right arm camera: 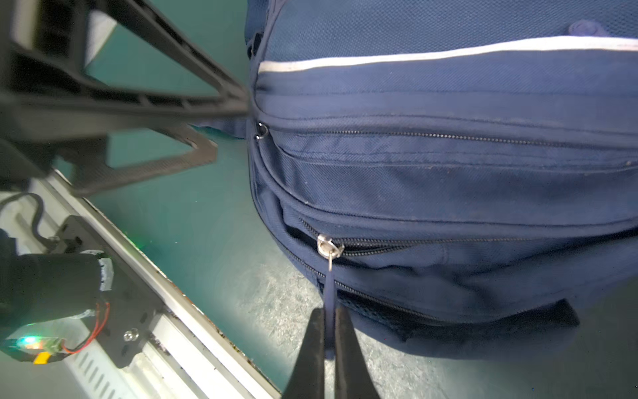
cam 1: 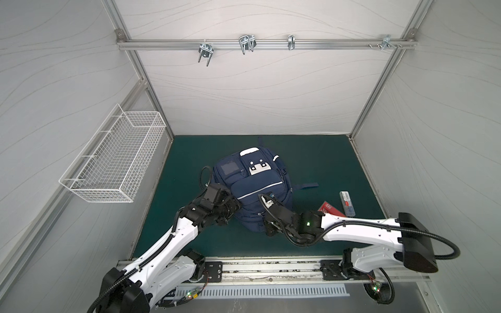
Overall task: Pack the student bag
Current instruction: 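Pull the zipper along the bag with the right gripper while the left holds the bag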
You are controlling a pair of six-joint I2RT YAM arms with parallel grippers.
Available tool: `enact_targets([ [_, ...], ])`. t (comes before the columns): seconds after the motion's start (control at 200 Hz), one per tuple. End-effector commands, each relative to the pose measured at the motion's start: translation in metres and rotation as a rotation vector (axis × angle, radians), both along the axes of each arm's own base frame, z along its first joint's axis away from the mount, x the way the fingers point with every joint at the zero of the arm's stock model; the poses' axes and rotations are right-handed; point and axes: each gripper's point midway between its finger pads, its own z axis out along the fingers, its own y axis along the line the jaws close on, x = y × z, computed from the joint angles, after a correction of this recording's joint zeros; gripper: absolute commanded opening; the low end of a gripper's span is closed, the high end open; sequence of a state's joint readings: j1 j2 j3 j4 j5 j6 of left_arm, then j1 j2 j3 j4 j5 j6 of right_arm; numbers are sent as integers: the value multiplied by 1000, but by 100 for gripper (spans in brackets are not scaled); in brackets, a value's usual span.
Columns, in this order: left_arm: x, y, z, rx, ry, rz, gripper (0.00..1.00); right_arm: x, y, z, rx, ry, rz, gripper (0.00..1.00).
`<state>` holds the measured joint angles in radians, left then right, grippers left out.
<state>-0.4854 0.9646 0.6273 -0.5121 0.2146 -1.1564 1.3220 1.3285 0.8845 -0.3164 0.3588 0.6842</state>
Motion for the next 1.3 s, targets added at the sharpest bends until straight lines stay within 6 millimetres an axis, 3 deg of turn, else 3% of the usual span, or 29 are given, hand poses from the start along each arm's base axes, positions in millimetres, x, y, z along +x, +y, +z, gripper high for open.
enact_targets([
  [0.0,23,-23,10,-86,-30,48,66,-7,-8,9,22,12,-4,0],
  [0.16,32,-54,24,-100,-70,-18,58,-9,-9,12,34,11,-11,0],
  [0.26,29,-66,22,-98,-56,-44,51,-9,-9,14,35,9,-12,0],
  [0.36,25,-75,19,-112,-53,-61,32,-9,-7,16,37,4,-14,0],
  [0.54,23,-73,15,-100,-53,-68,0,-8,-13,16,18,-5,-32,0],
  [0.625,22,-70,19,-86,-71,-79,0,-5,-22,13,-2,-21,-58,0],
  [0.755,20,-60,33,-37,-118,-97,0,13,-53,8,-72,-55,-140,0],
  [0.895,17,-40,42,9,-163,-78,0,41,-92,3,-68,-40,-244,0],
  [1.05,12,-24,36,-4,-139,-53,0,77,-133,-3,-67,-27,-369,0],
  [1.19,13,-7,33,-10,-125,-15,0,104,-157,-6,-82,-20,-454,0],
  [1.295,21,13,32,-10,-119,36,0,109,-161,-3,-71,-21,-466,0],
])
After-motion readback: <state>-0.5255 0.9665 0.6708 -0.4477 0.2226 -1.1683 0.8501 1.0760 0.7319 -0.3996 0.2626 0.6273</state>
